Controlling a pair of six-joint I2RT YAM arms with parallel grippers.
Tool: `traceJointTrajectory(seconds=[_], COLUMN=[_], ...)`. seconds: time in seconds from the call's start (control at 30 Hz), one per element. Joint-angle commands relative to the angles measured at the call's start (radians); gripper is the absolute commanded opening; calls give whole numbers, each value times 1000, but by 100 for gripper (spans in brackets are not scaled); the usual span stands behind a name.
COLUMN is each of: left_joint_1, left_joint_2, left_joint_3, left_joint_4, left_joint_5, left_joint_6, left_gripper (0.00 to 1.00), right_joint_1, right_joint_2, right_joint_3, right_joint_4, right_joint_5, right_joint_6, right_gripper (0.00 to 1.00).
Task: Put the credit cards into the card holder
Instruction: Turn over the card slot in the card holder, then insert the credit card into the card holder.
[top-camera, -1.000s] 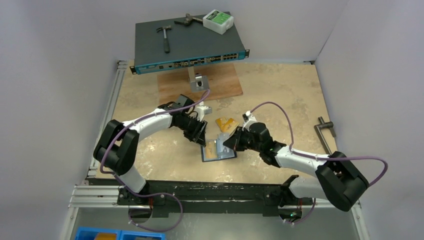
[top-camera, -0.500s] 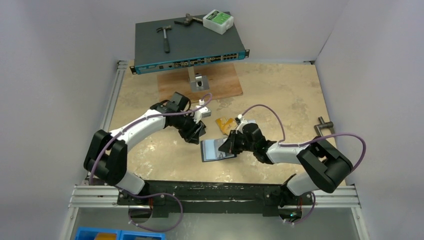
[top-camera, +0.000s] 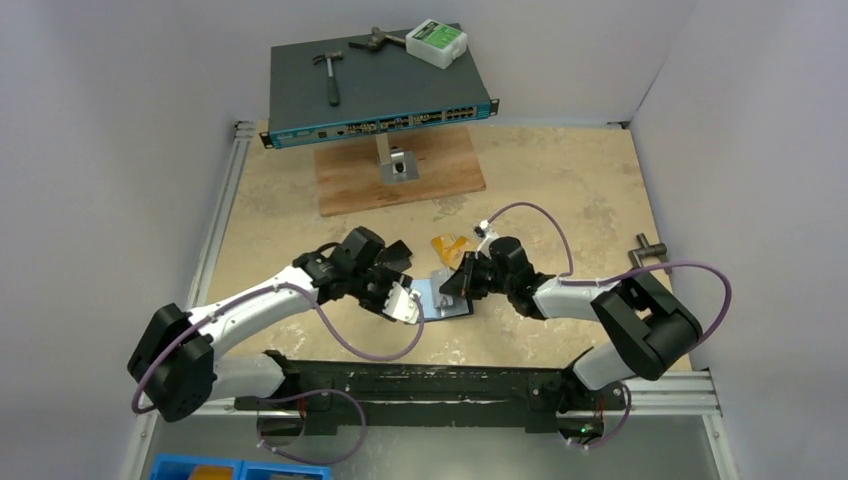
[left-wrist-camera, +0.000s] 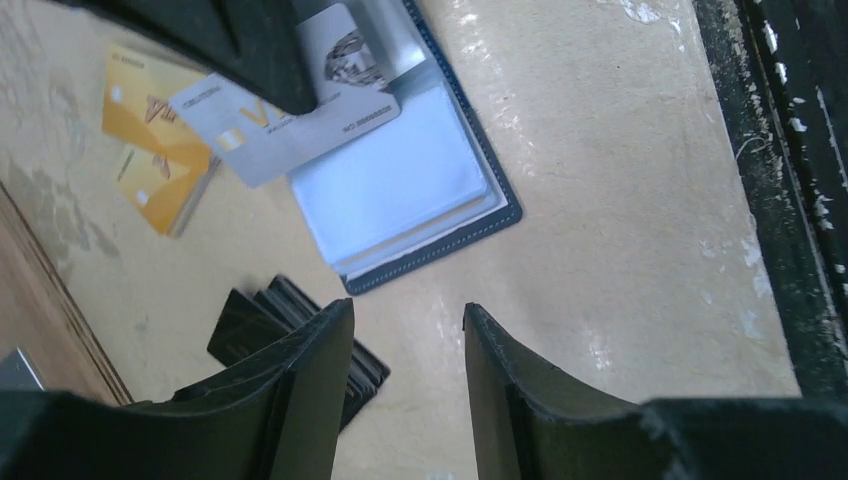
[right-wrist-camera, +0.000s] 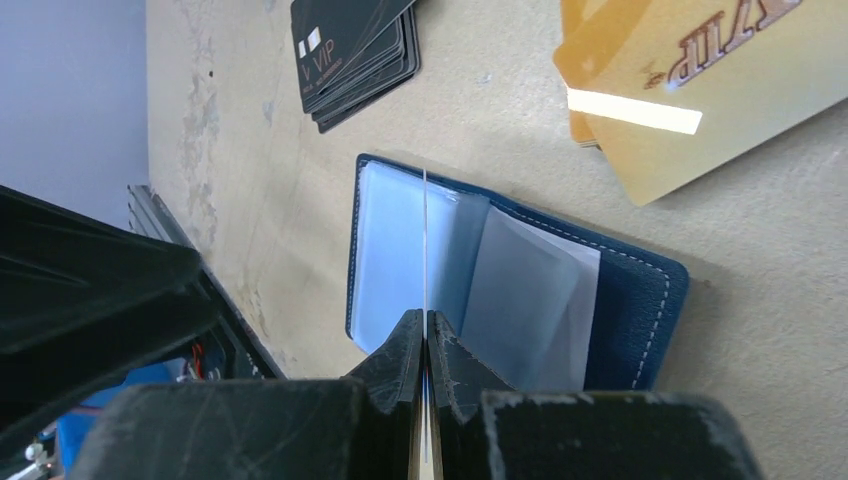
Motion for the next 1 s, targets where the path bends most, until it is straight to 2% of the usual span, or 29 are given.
traceJointTrajectory(seconds=[0.0,0.2,0.5,0.77,0.97], left_joint_1=[-52,-60,-62,-69,-76], left_joint_2=[58,156,251,290,288], left_joint_3=[-59,-76,-119,-151,-179], left_joint_4=[252,306,249,279,298], left_joint_5=[63,69,27,-5,-7], left_joint_6=[242,401,664,723,749], left_gripper=[45,44,38,36,25], right_joint_1=[-17,-57,-63,-65,-65], right_joint_2=[-8,-48,22,58,71], right_joint_3=[-18,-76,-119,-165,-170], right_joint_4=[33,73,211,329,363], right_joint_5=[-31,-30,-78,-99,-99], right_joint_6=[7,34,84,142,168], right_gripper=[0,0,0,0,0])
